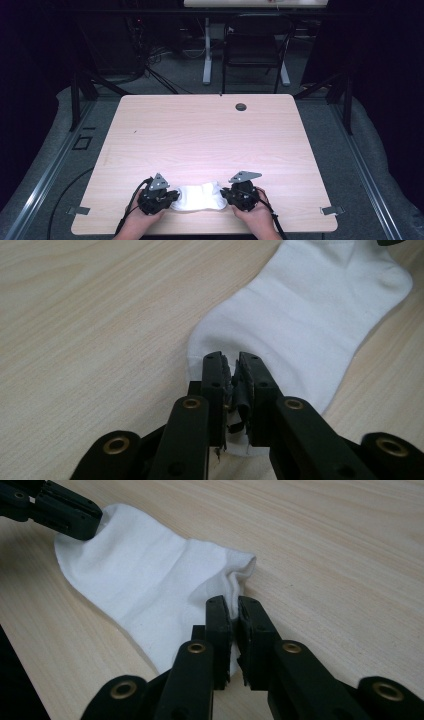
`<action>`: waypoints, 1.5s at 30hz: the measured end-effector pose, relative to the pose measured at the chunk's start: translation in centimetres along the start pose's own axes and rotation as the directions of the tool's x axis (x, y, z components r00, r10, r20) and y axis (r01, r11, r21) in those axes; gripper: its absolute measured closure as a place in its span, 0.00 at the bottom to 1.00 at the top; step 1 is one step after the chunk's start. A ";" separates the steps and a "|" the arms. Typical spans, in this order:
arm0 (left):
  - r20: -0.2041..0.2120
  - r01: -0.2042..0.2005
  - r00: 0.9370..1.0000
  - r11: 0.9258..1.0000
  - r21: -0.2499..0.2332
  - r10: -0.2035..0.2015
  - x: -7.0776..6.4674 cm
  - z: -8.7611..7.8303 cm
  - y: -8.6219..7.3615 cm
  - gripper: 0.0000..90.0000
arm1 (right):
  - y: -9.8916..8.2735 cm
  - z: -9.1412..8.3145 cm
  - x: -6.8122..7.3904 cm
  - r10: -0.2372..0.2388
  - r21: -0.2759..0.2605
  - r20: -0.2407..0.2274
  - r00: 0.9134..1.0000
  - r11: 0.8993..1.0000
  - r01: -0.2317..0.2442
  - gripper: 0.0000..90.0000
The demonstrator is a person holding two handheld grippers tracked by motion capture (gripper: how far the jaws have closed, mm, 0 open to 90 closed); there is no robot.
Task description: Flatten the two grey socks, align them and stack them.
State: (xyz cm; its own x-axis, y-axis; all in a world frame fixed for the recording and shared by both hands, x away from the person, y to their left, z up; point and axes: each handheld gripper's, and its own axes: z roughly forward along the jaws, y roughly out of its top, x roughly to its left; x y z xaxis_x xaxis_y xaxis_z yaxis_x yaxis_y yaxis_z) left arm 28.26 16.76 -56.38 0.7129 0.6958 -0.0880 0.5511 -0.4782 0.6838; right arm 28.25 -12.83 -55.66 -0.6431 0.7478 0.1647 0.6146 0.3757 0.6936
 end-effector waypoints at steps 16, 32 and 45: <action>0.016 -0.012 1.000 0.999 -0.047 0.013 -0.5 -1.1 0.2 0.68 | 0.2 0.0 2.4 -0.112 -0.079 -0.007 0.994 0.991 0.111 0.73; 0.035 -0.034 0.999 0.999 0.022 0.033 -0.9 0.1 -1.1 0.65 | -1.1 1.6 1.6 -0.122 0.011 0.017 0.992 0.992 0.122 0.62; 0.028 -0.038 0.999 0.999 0.001 0.038 -0.4 0.4 -1.2 0.66 | -1.3 1.9 1.3 -0.103 0.001 0.007 0.995 0.995 0.103 0.62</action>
State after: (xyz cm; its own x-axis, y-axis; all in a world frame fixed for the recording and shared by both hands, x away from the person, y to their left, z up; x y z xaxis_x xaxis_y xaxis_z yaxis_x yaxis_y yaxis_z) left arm 27.49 16.83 -57.44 0.7447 0.6623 -0.0822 0.5243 -0.5044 0.6861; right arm 27.51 -11.29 -57.68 -0.6998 0.7090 0.0872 0.5454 0.4515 0.7062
